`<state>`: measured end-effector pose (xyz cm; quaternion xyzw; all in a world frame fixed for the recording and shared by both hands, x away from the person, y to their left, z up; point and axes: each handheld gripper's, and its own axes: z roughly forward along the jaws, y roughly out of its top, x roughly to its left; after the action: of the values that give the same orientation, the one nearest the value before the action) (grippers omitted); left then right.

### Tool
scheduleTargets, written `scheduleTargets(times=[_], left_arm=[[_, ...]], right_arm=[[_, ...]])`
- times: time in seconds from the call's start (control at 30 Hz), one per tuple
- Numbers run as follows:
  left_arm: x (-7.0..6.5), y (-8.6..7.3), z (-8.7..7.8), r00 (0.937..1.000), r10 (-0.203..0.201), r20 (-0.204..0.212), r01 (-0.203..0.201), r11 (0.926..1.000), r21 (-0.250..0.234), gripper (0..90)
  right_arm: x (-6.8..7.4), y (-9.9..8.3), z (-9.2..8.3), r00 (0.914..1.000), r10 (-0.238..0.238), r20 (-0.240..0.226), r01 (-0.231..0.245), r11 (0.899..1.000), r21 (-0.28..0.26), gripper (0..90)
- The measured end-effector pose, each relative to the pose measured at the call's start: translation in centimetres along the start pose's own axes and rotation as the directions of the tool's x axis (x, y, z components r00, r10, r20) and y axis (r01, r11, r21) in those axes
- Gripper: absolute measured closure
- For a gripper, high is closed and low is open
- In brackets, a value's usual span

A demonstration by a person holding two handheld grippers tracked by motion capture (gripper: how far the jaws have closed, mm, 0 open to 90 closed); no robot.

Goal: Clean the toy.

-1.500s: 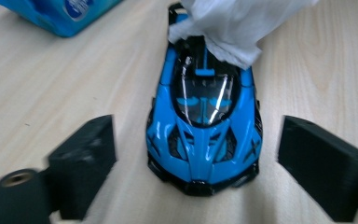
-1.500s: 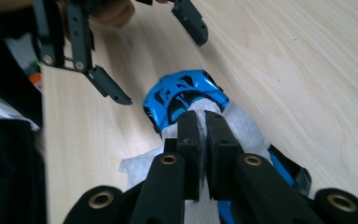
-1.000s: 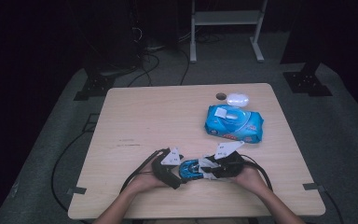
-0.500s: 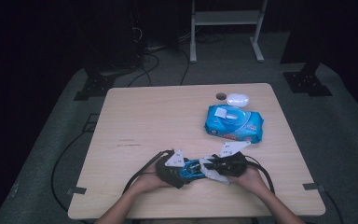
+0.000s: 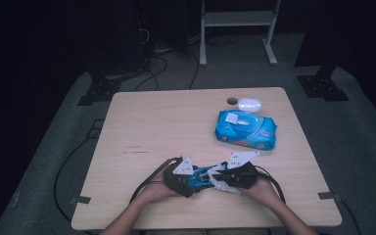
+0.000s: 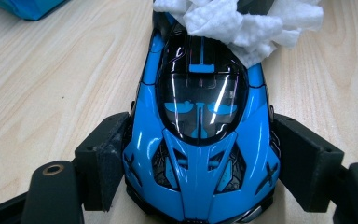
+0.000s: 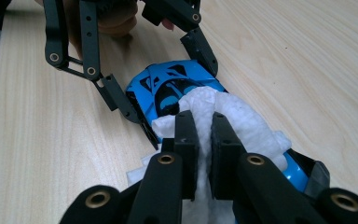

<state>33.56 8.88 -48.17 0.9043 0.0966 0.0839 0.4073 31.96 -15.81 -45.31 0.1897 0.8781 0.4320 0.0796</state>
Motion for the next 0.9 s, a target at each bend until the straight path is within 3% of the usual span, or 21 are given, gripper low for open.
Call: scheduleTargets(times=[0.07, 0.1, 0.2, 0.37, 0.5, 0.57, 0.67, 0.73, 0.77, 0.8, 0.9], left_arm=[[0.0, 0.0, 0.0, 1.0, 0.003, -0.002, -0.003, 1.0, 0.001, 24.4], [0.0, 0.0, 0.0, 1.0, 0.003, -0.001, -0.003, 1.0, -0.002, 24.4], [0.0, 0.0, 0.1, 1.0, 0.004, -0.004, -0.004, 1.0, -0.008, 24.5], [0.2, 0.0, 0.1, 0.9997, -0.013, -0.021, 0.013, 0.9999, -0.004, 24.6], [0.3, -0.1, -0.1, 0.9997, -0.012, -0.022, 0.012, 0.9999, 0.001, 24.5], [0.4, -0.1, -0.2, 0.9997, 0.0, -0.024, 0.0, 0.9999, 0.011, 24.1], [0.4, -0.3, -0.3, 0.9994, -0.014, -0.032, 0.015, 0.9996, 0.024, 15.7], [0.6, -0.4, -0.5, 0.9993, -0.02, -0.033, 0.021, 0.9994, 0.027, 16.0], [0.8, -0.7, -0.7, 0.9992, -0.04, -0.004, 0.04, 0.999, 0.018, 19.0], [0.8, -0.7, -0.7, 0.9992, -0.04, -0.004, 0.04, 0.999, 0.018, 22.7], [0.6, -0.5, -0.6, 0.9997, -0.021, -0.016, 0.021, 0.9997, 0.011, 23.5]], right_arm=[[-0.3, -0.2, -0.3, 0.9998, 0.017, 0.003, -0.017, 1.0, 0.002, 83.1], [-0.7, -0.7, -0.9, 0.9985, 0.024, 0.049, -0.025, 1.0, 0.019, 83.1], [-1.5, -1.6, -1.9, 0.9945, 0.062, 0.084, -0.064, 0.998, 0.02, 83.3], [-1.4, -1.0, -1.4, 0.9907, 0.056, 0.124, -0.059, 0.998, 0.023, 83.2], [-1.2, -0.6, -0.5, 0.9933, 0.037, 0.109, -0.037, 0.999, 0.001, 83.2], [-1.5, -0.8, -0.7, 0.9938, 0.059, 0.094, -0.059, 0.998, -0.003, 83.2], [-1.5, -1.2, -0.9, 0.992, 0.069, 0.106, -0.068, 0.998, -0.012, 83.1], [-1.6, -1.3, -1.1, 0.991, 0.076, 0.11, -0.075, 0.997, -0.012, 83.1], [-1.7, -1.6, -1.2, 0.9905, 0.081, 0.111, -0.08, 0.997, -0.02, 83.1], [-1.7, -1.6, -1.2, 0.9905, 0.081, 0.111, -0.08, 0.997, -0.02, 83.1], [-1.2, -1.0, -1.0, 0.9922, 0.039, 0.118, -0.039, 0.999, -0.003, 83.3]])
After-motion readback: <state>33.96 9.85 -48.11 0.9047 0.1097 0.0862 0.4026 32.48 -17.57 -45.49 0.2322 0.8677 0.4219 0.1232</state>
